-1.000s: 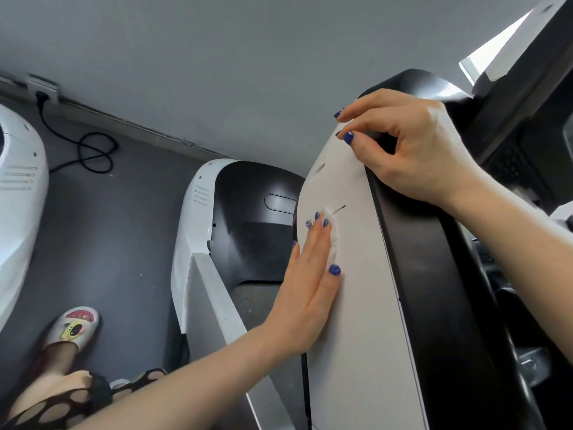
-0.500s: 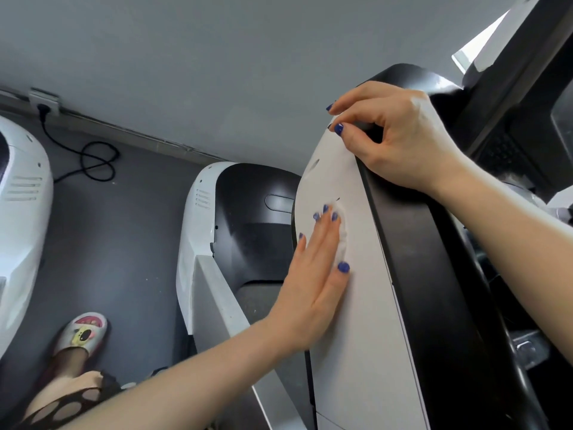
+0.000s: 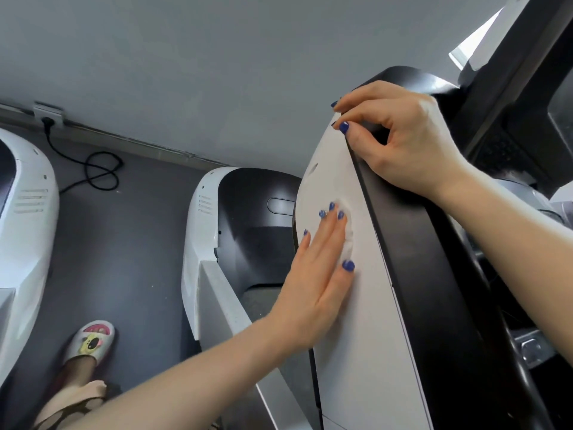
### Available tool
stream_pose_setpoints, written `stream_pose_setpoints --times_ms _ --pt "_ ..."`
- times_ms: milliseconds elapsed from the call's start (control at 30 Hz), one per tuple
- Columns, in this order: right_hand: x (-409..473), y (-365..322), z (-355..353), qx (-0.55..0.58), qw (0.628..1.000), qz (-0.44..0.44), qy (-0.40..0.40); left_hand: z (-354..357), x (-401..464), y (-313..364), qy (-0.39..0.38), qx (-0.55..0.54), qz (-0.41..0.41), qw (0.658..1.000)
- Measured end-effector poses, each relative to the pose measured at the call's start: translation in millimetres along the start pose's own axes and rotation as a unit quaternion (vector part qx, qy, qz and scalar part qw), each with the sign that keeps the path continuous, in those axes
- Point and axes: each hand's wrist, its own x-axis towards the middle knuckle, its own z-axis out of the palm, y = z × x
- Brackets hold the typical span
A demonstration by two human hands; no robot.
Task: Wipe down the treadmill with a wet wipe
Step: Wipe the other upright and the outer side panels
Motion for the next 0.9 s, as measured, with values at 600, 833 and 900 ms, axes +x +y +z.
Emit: stream_pose_setpoints --times_ms 600,833,900 --pt "-16 34 -15 -0.026 0.999 0.030 -0.002 -6 23 15 -0.015 0.067 0.091 0.993" --pt "11 54 -13 -0.060 0.998 0.017 0.001 -29 83 33 0.014 0.092 0.105 0.990" --pt "16 59 -11 -0.059 0.998 0.020 0.000 -26 68 30 -0.009 0.094 0.125 0.988"
